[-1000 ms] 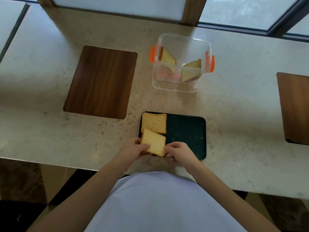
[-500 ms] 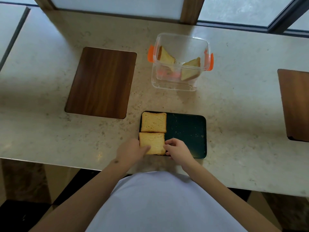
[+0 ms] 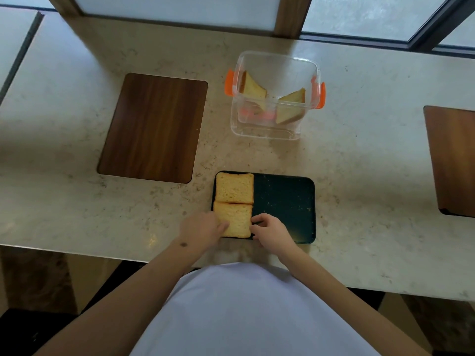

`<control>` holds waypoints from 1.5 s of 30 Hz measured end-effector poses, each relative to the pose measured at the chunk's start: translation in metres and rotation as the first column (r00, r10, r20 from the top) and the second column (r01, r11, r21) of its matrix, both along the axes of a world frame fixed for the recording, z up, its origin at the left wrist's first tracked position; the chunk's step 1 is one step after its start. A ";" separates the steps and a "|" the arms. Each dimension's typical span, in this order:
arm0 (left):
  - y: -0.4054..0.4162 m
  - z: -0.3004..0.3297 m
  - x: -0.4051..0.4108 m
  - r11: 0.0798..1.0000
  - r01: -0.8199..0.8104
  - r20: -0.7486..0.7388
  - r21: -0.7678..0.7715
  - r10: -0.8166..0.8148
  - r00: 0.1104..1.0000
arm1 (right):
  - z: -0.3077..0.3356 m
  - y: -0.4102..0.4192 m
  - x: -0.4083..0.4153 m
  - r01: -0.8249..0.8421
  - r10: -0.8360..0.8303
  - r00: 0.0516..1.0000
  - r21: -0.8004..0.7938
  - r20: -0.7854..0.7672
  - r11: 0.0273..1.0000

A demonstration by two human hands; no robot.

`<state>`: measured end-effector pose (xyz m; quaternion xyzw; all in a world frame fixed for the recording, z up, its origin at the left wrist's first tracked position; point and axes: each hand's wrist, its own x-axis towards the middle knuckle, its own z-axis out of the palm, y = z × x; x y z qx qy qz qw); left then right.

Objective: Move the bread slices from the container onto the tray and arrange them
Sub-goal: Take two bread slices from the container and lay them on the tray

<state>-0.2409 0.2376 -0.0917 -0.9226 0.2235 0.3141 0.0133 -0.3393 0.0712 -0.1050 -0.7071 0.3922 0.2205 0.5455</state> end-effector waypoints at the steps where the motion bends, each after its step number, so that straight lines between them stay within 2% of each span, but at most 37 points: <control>1: 0.000 0.000 -0.001 1.000 -0.006 0.022 -0.006 0.006 1.000 | 0.000 0.000 0.000 -0.023 0.023 1.000 -0.022 -0.003 1.000; 4: 0.001 0.003 -0.005 0.996 0.042 0.203 -0.077 -0.025 0.979 | 0.000 0.001 0.002 -0.166 0.178 0.984 -0.250 0.028 0.954; 8: 0.001 0.001 -0.010 0.927 0.271 0.387 -0.260 -0.157 0.909 | 0.003 0.006 0.009 -0.331 0.417 0.907 -0.509 0.062 0.794; 11: 0.000 -0.003 -0.016 0.901 0.334 0.334 -0.275 -0.237 0.912 | 0.002 0.008 0.012 -0.430 0.523 0.853 -0.564 0.004 0.705; 23: 0.003 -0.016 -0.030 0.931 0.301 0.210 -0.204 -0.259 0.943 | 0.005 0.012 0.013 -0.456 0.556 0.831 -0.561 0.009 0.691; 26: 0.003 -0.012 -0.030 0.927 0.321 0.235 -0.194 -0.274 0.933 | 0.008 0.013 0.013 -0.474 0.595 0.803 -0.643 -0.035 0.602; 28: 0.001 -0.008 -0.029 0.920 0.332 0.266 -0.209 -0.274 0.924 | 0.010 0.012 0.015 -0.413 0.583 0.812 -0.712 -0.007 0.567; 29: -0.001 -0.008 -0.027 0.917 0.335 0.276 -0.218 -0.272 0.922 | 0.011 0.012 0.018 -0.369 0.546 0.837 -0.703 0.032 0.607; 30: -0.003 -0.007 -0.025 0.914 0.335 0.276 -0.228 -0.269 0.923 | 0.011 0.011 0.021 -0.322 0.482 0.873 -0.652 0.076 0.686; 32: -0.008 -0.009 -0.021 0.913 0.321 0.252 -0.251 -0.259 0.932 | 0.011 0.009 0.029 -0.228 0.303 0.947 -0.450 0.103 0.864; 34: -0.013 -0.010 -0.017 0.910 0.317 0.244 -0.268 -0.254 0.936 | 0.012 0.005 0.037 -0.166 0.190 0.980 -0.281 0.061 0.945; 40: -0.023 -0.021 -0.012 0.901 0.346 0.253 -0.262 -0.282 0.925 | 0.011 0.000 0.049 -0.075 0.084 0.993 -0.115 0.081 0.991; 45: -0.023 -0.032 -0.017 0.919 0.314 0.200 -0.238 -0.270 0.942 | 0.007 -0.001 0.050 -0.095 0.102 0.993 -0.105 0.060 0.990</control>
